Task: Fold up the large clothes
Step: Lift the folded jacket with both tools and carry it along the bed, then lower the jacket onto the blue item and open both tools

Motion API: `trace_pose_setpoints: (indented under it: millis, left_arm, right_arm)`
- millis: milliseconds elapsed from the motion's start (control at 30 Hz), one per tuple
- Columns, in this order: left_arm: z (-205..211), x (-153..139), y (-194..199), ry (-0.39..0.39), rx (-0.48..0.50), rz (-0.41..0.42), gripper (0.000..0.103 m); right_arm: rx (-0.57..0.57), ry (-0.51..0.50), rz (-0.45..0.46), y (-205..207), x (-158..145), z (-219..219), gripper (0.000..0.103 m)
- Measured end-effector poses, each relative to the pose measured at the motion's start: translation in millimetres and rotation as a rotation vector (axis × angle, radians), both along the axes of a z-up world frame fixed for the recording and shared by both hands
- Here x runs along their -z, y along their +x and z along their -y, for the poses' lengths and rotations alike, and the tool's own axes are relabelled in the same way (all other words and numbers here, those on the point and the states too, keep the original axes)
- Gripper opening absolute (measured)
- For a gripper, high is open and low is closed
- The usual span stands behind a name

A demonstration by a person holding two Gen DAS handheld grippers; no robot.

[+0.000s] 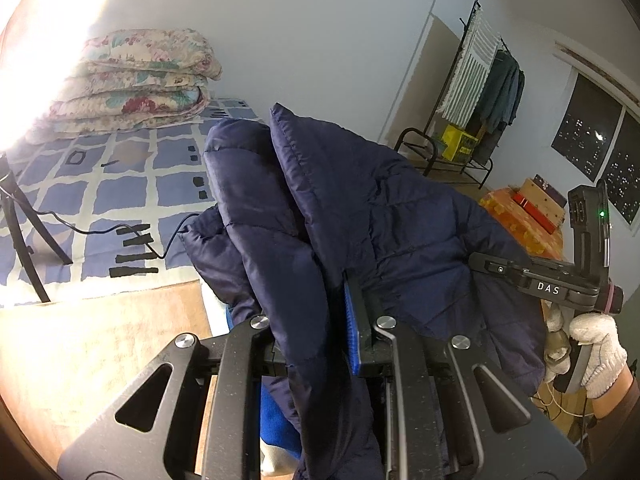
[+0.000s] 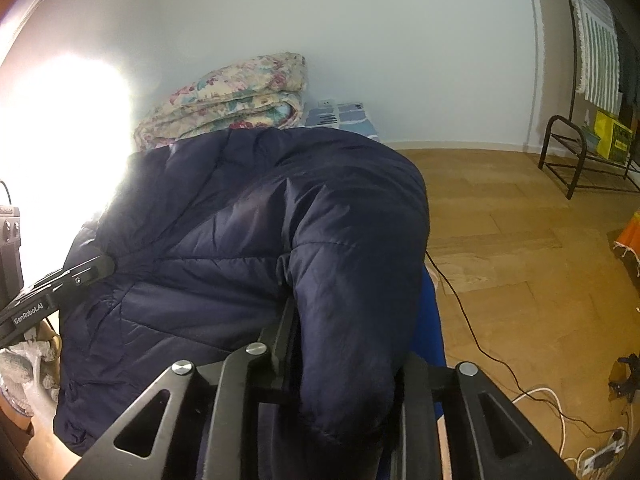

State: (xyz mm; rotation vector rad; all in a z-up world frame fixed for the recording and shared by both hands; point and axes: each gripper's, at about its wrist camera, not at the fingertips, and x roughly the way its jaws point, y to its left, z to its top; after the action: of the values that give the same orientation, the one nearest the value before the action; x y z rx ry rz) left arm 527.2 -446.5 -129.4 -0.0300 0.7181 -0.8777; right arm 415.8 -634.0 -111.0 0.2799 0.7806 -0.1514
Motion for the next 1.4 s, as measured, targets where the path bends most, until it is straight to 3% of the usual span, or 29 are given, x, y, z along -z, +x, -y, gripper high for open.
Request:
trace_pose_setpoints:
  millis: [267,333,500,633,900,1400]
  left_arm:
    - [0.9,2.5,0.5,0.013,-0.019,-0.009,0.021]
    - [1.0,3.7,0.8,0.023,-0.025,-0.011,0.030]
    - [-5.0,4.1,0.9,0.015,-0.046,-0.024,0.073]
    - [-7.5,1.3,-2.2,0.032,-0.035,-0.026,0.078]
    - [-34.2,-17.8,-23.9,0.032,-0.060,-0.011,0.078]
    - [-125.8,-120.5,-143.2,-0.042,-0.064,0.098,0.078]
  right_arm:
    - [0.038,-0.045,-0.046,1.5,6.1,-0.6,0.043]
    - [0.041,-0.055,-0.055,2.1,6.9,-1.1,0.045]
    - [0.084,-0.105,-0.072,1.9,6.0,-3.3,0.068]
    - [0.110,-0.124,-0.050,-1.4,-1.1,-4.8,0.088]
    - [0.127,-0.157,-0.021,-16.4,-26.6,-21.4,0.090]
    - [0.099,-0.219,0.061,-111.6,-117.6,-99.1,0.090]
